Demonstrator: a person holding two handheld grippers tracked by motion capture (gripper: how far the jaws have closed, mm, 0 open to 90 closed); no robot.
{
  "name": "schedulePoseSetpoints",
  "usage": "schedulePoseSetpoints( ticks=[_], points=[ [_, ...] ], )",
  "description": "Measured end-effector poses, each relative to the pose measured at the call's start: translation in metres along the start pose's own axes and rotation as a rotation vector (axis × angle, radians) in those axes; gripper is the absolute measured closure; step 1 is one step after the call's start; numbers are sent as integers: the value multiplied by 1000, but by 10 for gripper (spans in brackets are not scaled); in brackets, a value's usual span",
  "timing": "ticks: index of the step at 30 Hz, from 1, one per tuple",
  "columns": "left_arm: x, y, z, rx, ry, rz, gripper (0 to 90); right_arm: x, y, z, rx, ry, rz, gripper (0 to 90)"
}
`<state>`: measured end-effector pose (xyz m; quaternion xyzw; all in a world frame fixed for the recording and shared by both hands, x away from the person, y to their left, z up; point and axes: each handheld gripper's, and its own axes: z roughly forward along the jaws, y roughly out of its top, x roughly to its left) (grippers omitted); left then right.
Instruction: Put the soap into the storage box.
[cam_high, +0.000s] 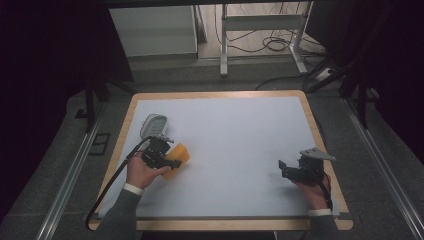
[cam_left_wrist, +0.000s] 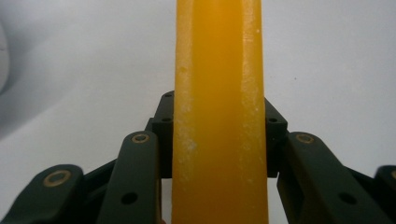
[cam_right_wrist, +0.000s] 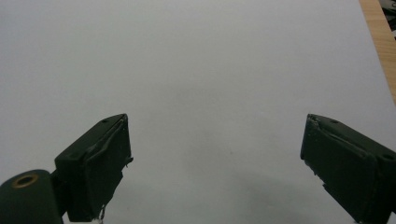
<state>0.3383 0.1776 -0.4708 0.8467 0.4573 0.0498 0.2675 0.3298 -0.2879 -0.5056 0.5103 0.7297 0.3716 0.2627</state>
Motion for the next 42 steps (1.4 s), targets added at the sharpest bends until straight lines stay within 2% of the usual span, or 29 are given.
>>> schedulePoseSetpoints(
  ticks=[8,13,22,42],
  points=[
    [10,3,-5,-7,7,-15,609,0,0,0,-3,-3,1,85],
    [12,6,-9,-8,21,-13,609,0,0,0,-3,-5,4,85],
    [18,11,-13,-16,22,-17,610,-1,0,-1,-3,-5,3,85],
    [34,17,-18,-24,31,-48,609,-2,0,-1,-3,-9,8,85]
  ],
)
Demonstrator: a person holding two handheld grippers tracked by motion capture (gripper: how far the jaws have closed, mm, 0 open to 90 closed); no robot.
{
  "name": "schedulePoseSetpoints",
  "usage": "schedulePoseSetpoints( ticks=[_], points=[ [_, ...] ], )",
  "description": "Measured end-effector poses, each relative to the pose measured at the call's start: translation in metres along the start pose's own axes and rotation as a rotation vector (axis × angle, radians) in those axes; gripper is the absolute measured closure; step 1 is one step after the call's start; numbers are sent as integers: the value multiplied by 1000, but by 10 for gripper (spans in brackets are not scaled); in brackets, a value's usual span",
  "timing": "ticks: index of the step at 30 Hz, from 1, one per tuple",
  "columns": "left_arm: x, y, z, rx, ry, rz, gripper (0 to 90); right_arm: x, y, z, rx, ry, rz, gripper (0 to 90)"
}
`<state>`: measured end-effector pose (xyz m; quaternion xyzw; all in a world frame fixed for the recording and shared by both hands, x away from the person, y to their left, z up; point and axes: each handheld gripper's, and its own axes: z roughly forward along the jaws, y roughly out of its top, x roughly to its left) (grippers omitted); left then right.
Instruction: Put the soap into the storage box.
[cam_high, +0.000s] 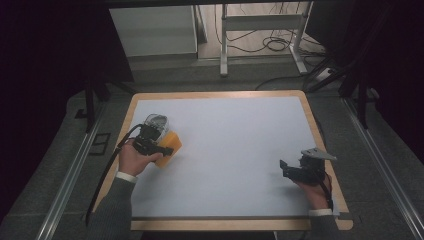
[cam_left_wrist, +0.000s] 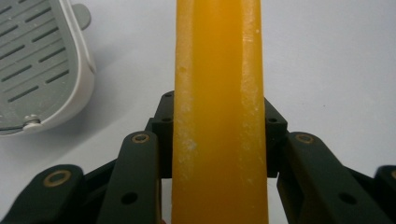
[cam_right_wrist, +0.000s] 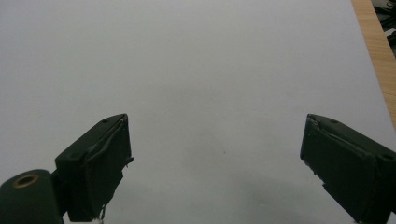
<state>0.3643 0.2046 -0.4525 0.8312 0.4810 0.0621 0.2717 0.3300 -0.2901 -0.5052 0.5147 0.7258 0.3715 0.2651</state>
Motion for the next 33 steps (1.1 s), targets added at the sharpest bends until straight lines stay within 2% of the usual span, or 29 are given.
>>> schedulePoseSetpoints(
  ticks=[2,33],
  points=[
    [0,1,-1,-2,13,3,610,0,0,0,1,-1,-1,85],
    [20,17,-8,-19,21,-34,610,-2,0,0,-1,-3,4,85]
  ],
)
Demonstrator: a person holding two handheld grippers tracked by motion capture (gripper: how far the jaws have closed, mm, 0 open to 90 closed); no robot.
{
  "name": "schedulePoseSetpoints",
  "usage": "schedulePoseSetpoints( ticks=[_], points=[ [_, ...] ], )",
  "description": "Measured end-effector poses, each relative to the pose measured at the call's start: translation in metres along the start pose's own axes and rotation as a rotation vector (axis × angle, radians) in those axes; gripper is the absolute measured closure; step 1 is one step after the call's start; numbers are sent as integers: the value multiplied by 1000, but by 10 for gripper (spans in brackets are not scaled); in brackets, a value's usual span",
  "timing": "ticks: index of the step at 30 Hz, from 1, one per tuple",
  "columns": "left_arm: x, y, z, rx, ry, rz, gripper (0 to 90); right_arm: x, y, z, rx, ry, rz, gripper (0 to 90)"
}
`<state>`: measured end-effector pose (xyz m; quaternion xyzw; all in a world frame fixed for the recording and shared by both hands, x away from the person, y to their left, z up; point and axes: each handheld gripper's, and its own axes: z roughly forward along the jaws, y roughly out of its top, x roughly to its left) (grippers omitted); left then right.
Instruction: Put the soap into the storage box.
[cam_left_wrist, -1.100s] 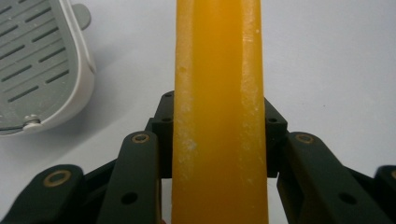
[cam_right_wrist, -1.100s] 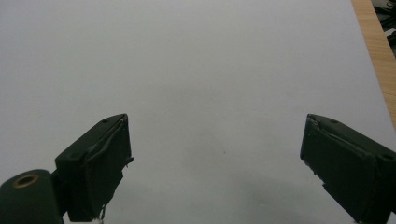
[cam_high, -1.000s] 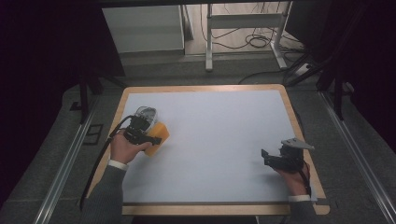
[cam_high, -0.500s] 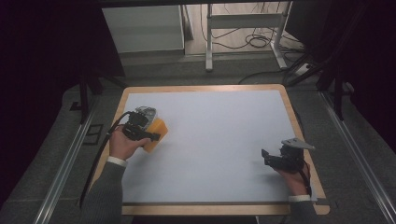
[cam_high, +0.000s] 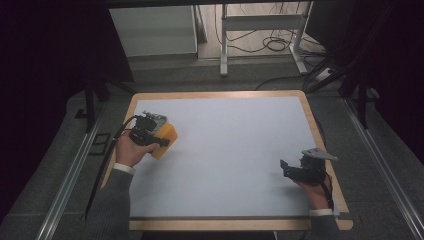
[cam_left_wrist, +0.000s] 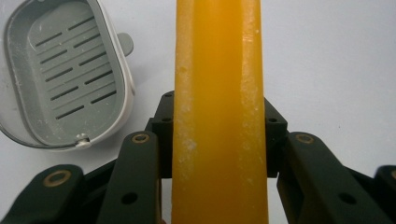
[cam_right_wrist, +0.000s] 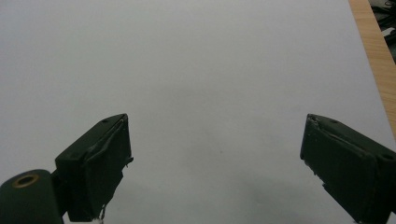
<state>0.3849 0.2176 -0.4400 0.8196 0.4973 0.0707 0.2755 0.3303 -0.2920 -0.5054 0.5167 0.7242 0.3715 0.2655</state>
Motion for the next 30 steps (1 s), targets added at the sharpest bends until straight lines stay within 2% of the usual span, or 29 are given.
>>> schedulePoseSetpoints(
  ticks=[30],
  points=[
    [33,10,-7,-26,11,-68,610,-1,-1,0,-6,-8,0,85]
  ],
)
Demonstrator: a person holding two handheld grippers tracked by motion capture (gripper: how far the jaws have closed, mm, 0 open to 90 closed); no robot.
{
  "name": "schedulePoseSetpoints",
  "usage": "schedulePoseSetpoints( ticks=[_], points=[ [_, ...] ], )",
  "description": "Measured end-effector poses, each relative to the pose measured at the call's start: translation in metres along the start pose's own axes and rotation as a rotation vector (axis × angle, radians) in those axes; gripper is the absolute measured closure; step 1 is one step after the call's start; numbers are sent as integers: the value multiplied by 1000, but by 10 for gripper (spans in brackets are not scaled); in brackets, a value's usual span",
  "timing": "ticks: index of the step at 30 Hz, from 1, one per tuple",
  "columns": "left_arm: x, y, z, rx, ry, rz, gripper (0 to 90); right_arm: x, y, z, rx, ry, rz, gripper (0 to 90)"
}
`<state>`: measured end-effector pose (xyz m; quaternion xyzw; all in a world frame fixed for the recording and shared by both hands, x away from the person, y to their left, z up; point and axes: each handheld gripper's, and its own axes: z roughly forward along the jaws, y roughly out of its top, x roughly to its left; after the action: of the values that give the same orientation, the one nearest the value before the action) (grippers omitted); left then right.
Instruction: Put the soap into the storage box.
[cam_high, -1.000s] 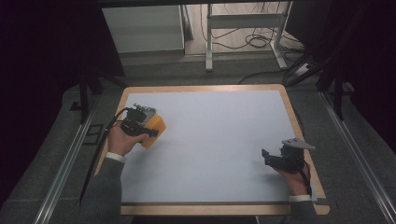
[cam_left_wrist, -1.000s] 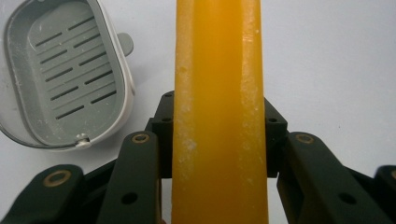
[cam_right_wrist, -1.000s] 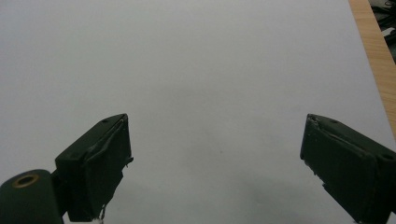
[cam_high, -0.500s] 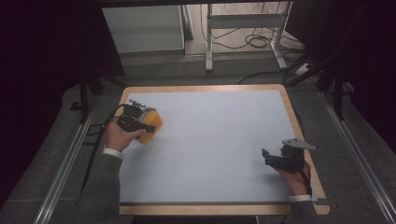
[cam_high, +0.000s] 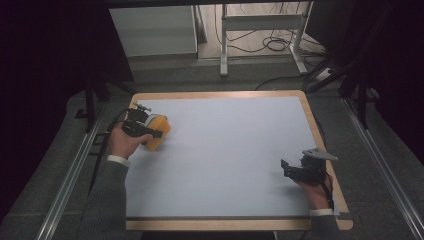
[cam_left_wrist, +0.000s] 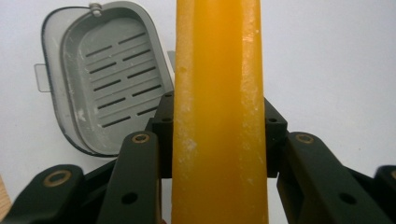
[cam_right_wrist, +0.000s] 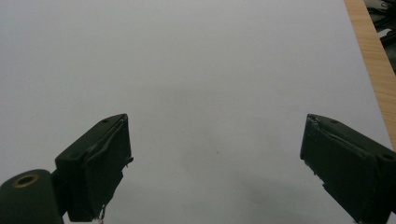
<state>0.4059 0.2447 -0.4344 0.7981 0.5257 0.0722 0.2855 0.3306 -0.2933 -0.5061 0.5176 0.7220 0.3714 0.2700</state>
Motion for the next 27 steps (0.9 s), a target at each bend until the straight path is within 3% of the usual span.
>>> schedulePoseSetpoints(
  ticks=[13,15,27],
  points=[
    [4,9,-4,-10,38,-6,610,-1,0,-1,-9,-6,1,85],
    [4,11,-4,-11,29,-11,610,-1,0,-1,-18,-5,-5,85],
    [23,17,2,-6,37,-61,610,-1,0,-2,-23,-6,-9,85]
  ],
)
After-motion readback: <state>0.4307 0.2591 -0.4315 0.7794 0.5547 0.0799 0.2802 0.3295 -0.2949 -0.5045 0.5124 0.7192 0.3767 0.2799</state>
